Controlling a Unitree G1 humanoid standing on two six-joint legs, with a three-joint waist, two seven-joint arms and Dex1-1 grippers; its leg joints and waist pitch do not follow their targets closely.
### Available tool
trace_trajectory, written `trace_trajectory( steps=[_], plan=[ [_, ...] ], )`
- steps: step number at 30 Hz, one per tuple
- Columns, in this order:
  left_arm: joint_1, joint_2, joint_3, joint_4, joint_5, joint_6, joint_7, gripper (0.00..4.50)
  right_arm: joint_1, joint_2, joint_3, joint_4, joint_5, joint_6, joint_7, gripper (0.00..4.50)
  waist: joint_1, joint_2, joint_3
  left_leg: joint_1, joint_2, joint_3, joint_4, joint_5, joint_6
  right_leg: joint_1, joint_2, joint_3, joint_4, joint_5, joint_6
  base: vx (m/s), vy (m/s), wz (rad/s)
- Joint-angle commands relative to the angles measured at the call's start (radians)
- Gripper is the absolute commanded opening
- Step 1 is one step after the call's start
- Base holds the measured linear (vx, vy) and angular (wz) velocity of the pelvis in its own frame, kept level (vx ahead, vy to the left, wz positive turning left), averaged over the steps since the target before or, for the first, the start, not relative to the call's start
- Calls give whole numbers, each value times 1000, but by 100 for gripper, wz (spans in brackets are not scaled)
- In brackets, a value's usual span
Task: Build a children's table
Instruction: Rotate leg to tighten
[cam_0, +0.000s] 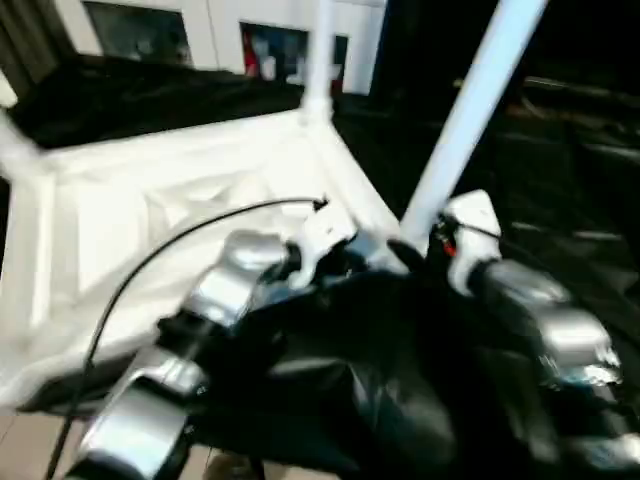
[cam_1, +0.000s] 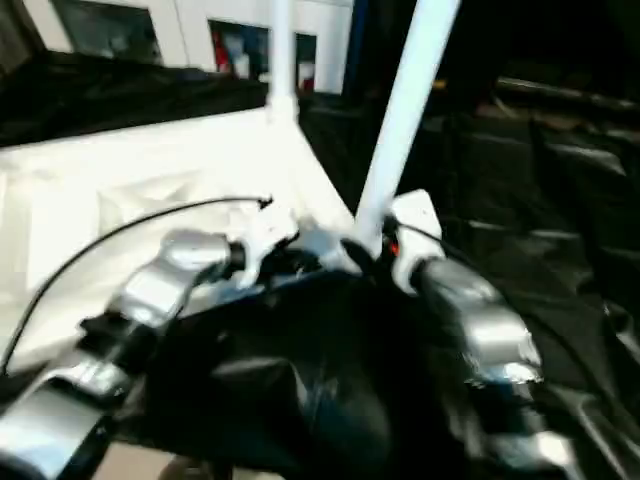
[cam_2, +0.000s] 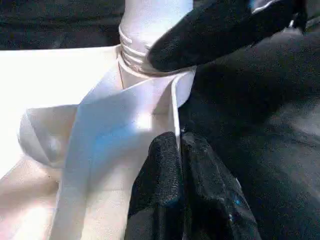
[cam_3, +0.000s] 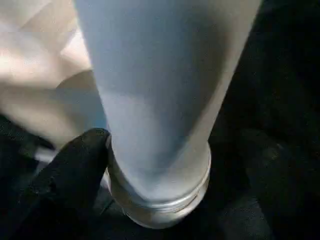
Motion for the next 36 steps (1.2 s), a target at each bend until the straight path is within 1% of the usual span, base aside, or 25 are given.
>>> trace_trajectory(
  steps=[1, 2, 3, 4, 5, 8, 10, 12, 15, 18, 19, 21, 22, 23, 26, 28, 29, 30, 32, 33, 35, 36],
  plan=[
    [15, 8, 4, -26, -31, -22, -42, 0, 13, -32, -9, -27, 2, 13, 46, 448, 0, -11, -76, 37, 24, -10, -52, -158, 92, 44, 5, 7, -42, -78, -230, 0, 0, 0],
    [27, 28, 5, -55, -43, -14, -74, 0, 28, -73, 1, -59, 10, 9, 104, 448, -1, -13, -76, 36, 24, -11, -51, -165, 91, 45, 5, 7, -41, -89, -234, 0, 0, 0],
    [37, 42, 5, -78, -53, -4, -98, 0, 33, -92, 3, -79, 20, 11, 132, 448, 1, -13, -76, 40, 25, -10, -50, -172, 90, 45, 3, 8, -42, -96, -237, 0, 0, 0],
    [45, 52, 4, -96, -59, 2, -117, 0, 36, -104, 3, -91, 32, 17, 152, 448, 0, -13, -75, 40, 25, -9, -50, -175, 95, 44, 3, 9, -42, -97, -240, 0, 0, 0],
    [45, 52, 4, -96, -59, 2, -117, 0, 36, -104, 3, -91, 32, 17, 152, 448, 0, -13, -75, 40, 25, -9, -50, -175, 95, 44, 3, 9, -42, -97, -240, 0, 0, 0],
    [59, 67, -1, -130, -69, 14, -142, 0, 39, -124, 14, -106, 53, 27, 192, 448, -2, -13, -72, 41, 26, -8, -51, -200, 87, 40, 1, 10, -48, -147, -236, 0, 0, 0],
    [66, 74, -5, -146, -74, 24, -149, 0, 40, -127, 27, -105, 62, 28, 206, 448, -2, -16, -70, 41, 27, -9, -54, -212, 77, 39, 0, 10, -50, -181, -227, 0, 0, 0],
    [68, 77, -6, -150, -75, 26, -150, 0, 39, -118, 28, -102, 66, 30, 213, 448, -3, -15, -70, 42, 27, -10, -54, -220, 66, 37, 1, 10, -51, -200, -220, 0, 0, 0],
    [69, 79, -6, -155, -77, 31, -150, 0, 41, -113, 36, -105, 71, 34, 227, 448, -3, -16, -70, 41, 26, -10, -54, -218, 63, 37, 1, 10, -50, -193, -216, 0, 0, 0],
    [71, 81, -7, -164, -80, 38, -151, 0, 47, -112, 53, -104, 68, 31, 242, 448, -2, -17, -72, 40, 25, -10, -51, -192, 72, 39, 1, 10, -46, -154, -222, 0, 0, 0],
    [71, 81, -6, -166, -80, 40, -152, 0, 48, -111, 57, -103, 66, 30, 245, 432, -2, -17, -72, 40, 25, -9, -51, -187, 74, 39, 1, 10, -45, -148, -224, 0, 0, 0],
    [70, 80, -5, -168, -79, 44, -150, 0, 46, -107, 64, -91, 63, 25, 246, 432, -1, -17, -73, 40, 25, -9, -49, -170, 82, 40, 2, 10, -42, -124, -231, 0, 0, 0],
    [70, 80, -5, -167, -78, 45, -148, 0, 44, -105, 65, -86, 63, 24, 244, 422, -1, -17, -72, 40, 24, -8, -49, -167, 86, 40, 3, 9, -42, -119, -234, 0, 0, 0],
    [70, 80, -5, -167, -78, 45, -148, 0, 44, -105, 65, -86, 63, 24, 244, 404, -1, -16, -73, 40, 24, -8, -48, -167, 86, 40, 2, 9, -41, -119, -235, 0, 0, 0],
    [70, 84, -4, -171, -79, 49, -149, 0, 36, -96, 61, -79, 68, 23, 236, 386, -1, -16, -72, 41, 24, -9, -48, -175, 82, 41, 2, 9, -42, -134, -236, 0, 0, 0],
    [71, 87, -4, -172, -80, 50, -150, 0, 35, -93, 59, -79, 71, 23, 237, 362, -1, -15, -72, 41, 24, -9, -49, -177, 80, 41, 2, 9, -42, -135, -235, 0, 0, 0],
    [71, 87, -4, -172, -80, 50, -150, 0, 35, -93, 59, -79, 71, 23, 237, 362, -1, -15, -72, 41, 24, -9, -49, -177, 80, 41, 2, 9, -42, -135, -235, 0, 0, 0],
    [71, 88, -3, -173, -80, 52, -151, 0, 34, -91, 58, -78, 73, 22, 240, 347, -1, -14, -72, 41, 25, -9, -49, -178, 79, 41, 2, 9, -43, -137, -235, 0, 0, 0],
    [71, 89, -3, -173, -80, 53, -151, 0, 34, -92, 57, -77, 74, 20, 241, 332, -1, -15, -73, 42, 25, -9, -49, -178, 78, 41, 2, 9, -42, -136, -236, 0, 0, 0],
    [70, 89, -3, -172, -80, 54, -152, 0, 35, -91, 56, -78, 77, 21, 242, 314, -1, -16, -72, 42, 25, -9, -49, -177, 78, 40, 3, 9, -42, -134, -236, 0, 0, 0],
    [69, 89, -3, -172, -81, 54, -153, 0, 36, -90, 56, -80, 79, 22, 242, 298, -1, -15, -73, 41, 24, -9, -48, -173, 79, 42, 2, 9, -41, -129, -236, 0, 0, 0],
    [70, 89, -3, -172, -81, 54, -153, 0, 37, -89, 57, -81, 80, 22, 241, 298, -1, -15, -72, 40, 24, -9, -49, -174, 79, 42, 2, 9, -42, -131, -236, 0, 0, 0]
  ],
)
